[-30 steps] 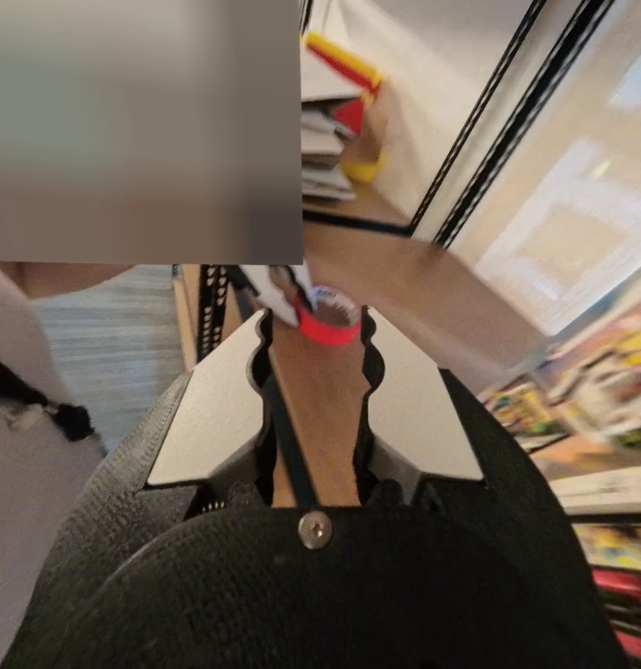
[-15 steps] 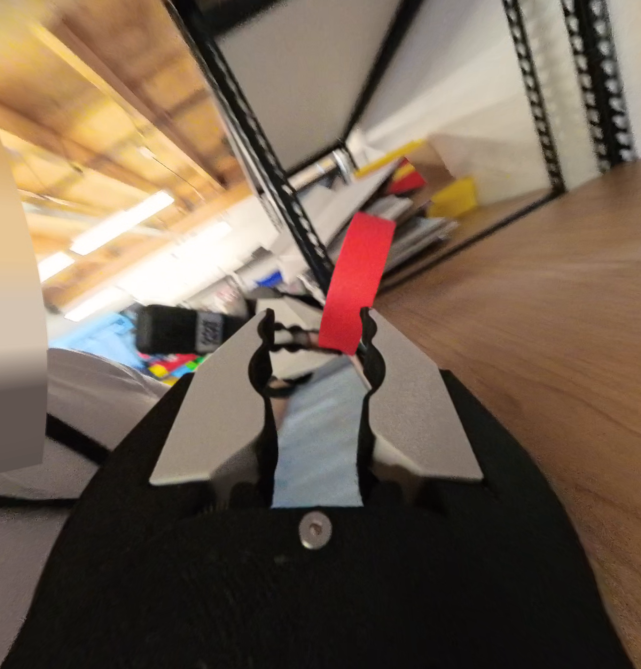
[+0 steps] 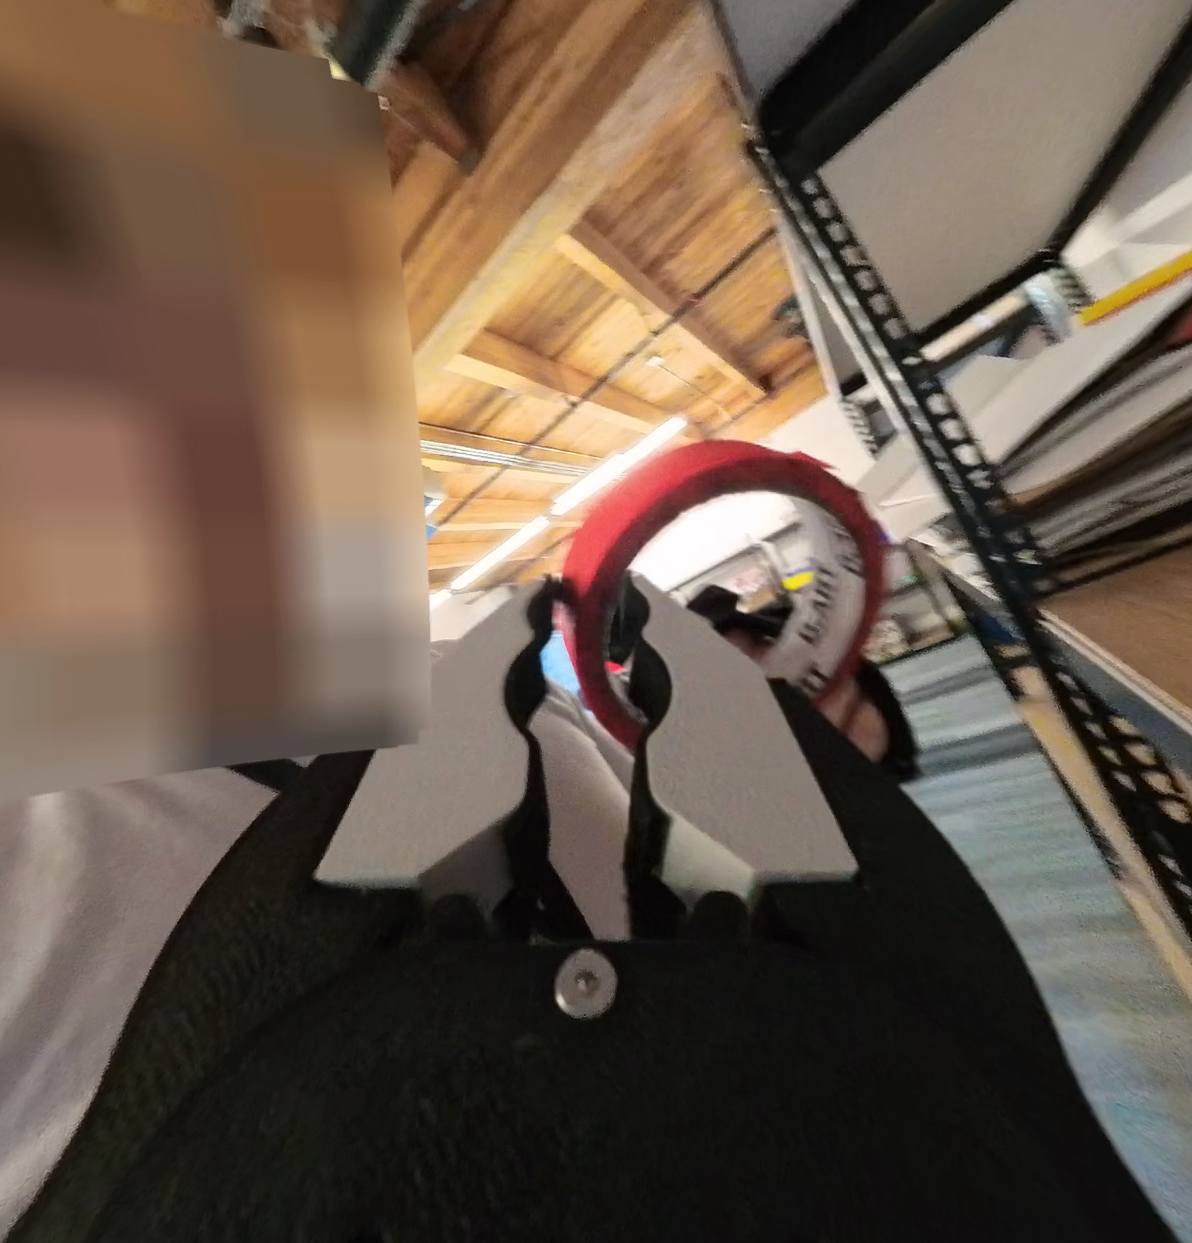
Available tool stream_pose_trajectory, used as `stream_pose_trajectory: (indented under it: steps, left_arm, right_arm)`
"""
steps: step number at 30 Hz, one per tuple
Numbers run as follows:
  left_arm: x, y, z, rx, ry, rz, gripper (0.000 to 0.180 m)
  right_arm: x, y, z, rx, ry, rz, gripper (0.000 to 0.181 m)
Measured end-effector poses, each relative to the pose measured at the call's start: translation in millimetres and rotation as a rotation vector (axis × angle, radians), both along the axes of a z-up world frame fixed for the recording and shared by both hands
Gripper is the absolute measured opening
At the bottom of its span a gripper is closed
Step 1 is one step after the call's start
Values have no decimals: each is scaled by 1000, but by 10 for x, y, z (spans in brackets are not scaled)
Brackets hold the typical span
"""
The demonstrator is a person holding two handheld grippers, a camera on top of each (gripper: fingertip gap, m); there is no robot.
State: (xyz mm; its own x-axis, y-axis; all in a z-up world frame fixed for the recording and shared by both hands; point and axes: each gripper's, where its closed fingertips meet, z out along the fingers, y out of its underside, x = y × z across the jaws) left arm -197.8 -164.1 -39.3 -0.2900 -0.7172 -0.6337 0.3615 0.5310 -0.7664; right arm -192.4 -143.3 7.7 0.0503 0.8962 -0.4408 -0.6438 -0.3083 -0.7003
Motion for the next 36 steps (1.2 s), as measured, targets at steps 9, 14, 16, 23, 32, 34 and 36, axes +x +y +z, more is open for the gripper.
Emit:
stream_pose_trajectory:
  steps: [9,14,16,23,32,34,36]
  left_arm:
    - [238,77,82,-436,153,-31,31]
    - [404,206,304,-418,228,-16,44]
    - [528,142,359,-373,294,-42,44]
    - [924,-13,353,-164,454,-80,30]
    - [1039,-234,244,60,683,-186,23]
    - [1081,-253,221,85,683,-185,21]
    - [1119,-260,186,103,686,-179,18]
  right_arm:
    - [452,-296,-376,28,-484,-383,7]
    - [698,-316,-682,193,-1015,-692,7]
    - [730,-331,-703,240,-1084,-739,7]
    - [748,-423,-823,350,-1222,-713,7]
    - [795,-542,-852,414,-1285,-706,7]
    - [825,-558,-868,406,-1293,-700,8]
    - [881,-566,-902,394,-1304,-703,7]
